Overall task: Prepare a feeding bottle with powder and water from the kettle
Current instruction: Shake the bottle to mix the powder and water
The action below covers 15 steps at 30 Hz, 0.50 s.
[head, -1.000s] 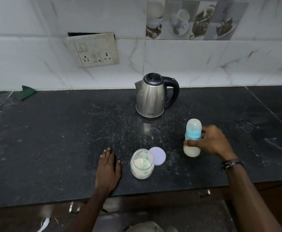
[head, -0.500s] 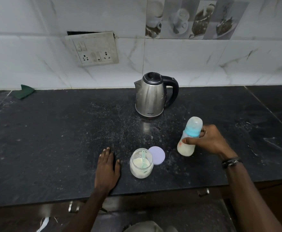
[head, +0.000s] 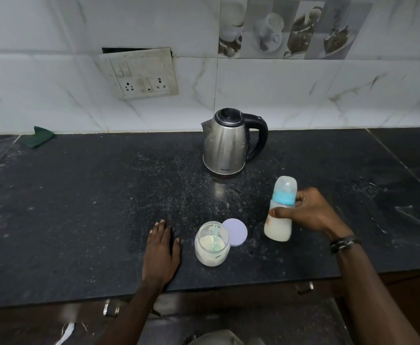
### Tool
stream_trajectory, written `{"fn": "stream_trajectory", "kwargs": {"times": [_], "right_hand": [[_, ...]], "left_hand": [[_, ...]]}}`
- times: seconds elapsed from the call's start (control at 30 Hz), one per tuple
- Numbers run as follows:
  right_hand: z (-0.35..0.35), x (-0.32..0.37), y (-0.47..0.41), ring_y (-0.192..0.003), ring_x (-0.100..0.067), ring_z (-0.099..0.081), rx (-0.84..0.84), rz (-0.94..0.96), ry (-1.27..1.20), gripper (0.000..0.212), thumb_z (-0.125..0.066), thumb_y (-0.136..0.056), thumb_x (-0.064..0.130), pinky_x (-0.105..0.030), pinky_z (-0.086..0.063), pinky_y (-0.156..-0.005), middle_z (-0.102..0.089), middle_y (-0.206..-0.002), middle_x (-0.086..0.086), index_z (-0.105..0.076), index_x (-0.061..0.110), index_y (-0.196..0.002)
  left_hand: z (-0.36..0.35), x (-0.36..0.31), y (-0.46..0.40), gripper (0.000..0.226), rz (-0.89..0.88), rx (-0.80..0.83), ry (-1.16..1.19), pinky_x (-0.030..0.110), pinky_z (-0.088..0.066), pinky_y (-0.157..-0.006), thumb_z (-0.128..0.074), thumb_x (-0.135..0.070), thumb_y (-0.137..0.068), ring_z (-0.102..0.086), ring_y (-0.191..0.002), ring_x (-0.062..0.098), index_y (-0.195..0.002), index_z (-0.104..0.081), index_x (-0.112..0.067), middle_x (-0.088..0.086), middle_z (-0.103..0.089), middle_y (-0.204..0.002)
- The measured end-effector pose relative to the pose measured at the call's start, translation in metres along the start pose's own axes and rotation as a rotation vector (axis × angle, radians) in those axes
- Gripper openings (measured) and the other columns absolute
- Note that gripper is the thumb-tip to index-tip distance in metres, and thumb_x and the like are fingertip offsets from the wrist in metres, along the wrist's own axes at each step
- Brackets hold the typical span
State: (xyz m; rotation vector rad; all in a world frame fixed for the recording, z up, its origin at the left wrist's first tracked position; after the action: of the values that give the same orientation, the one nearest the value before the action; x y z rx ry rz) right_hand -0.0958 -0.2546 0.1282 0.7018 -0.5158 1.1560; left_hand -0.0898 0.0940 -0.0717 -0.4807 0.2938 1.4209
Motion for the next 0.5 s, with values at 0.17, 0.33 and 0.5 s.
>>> {"fn": "stream_trajectory", "kwargs": {"times": [0.17, 0.33, 0.5], "right_hand": [[0.0055, 0.0023, 0.0, -0.083, -0.011, -0.069, -0.041, 0.028, 0.033, 0.034, -0.089, -0.063, 0.029, -0.033, -0.056, -0.075, -0.074, -0.094, 0.002, -0.071, 0.021, -0.091], [0.0074, 0.0008, -0.0033, -0.09, -0.021, -0.065, -0.083, 0.01, 0.276, 0.048, -0.088, -0.062, 0.034, -0.041, -0.054, -0.078, -0.071, -0.099, -0.004, -0.069, 0.018, -0.104], [0.0083, -0.0019, 0.001, -0.083, -0.01, -0.072, 0.2, 0.03, 0.113, 0.035, -0.09, -0.062, 0.025, -0.03, -0.059, -0.075, -0.076, -0.092, 0.002, -0.074, 0.02, -0.092]], "left_hand": [[-0.0002, -0.0007, 0.0002, 0.063, 0.003, -0.001, -0.001, 0.043, -0.026, -0.12, -0.032, -0.043, -0.096, -0.038, -0.141, 0.033, -0.132, -0.058, 0.002, 0.02, -0.044, -0.15], [-0.0007, 0.0001, -0.0006, 0.061, 0.001, -0.006, 0.006, 0.044, -0.026, -0.12, -0.033, -0.042, -0.096, -0.038, -0.141, 0.032, -0.131, -0.058, 0.001, 0.02, -0.045, -0.15], [0.0005, 0.0, 0.0006, 0.061, -0.006, -0.025, 0.008, 0.044, -0.027, -0.119, -0.034, -0.041, -0.096, -0.039, -0.141, 0.033, -0.131, -0.058, 0.002, 0.02, -0.045, -0.15]]}}
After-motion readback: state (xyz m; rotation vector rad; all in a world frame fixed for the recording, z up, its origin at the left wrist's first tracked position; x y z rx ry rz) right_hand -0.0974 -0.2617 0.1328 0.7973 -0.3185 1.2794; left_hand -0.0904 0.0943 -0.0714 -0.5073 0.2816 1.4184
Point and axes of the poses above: each hand's wrist, its own y-axis away from the middle knuckle, its own z-axis out of the back of the hand, x = y × z, the point moved 1 cm from there along -y, towards the middle knuckle
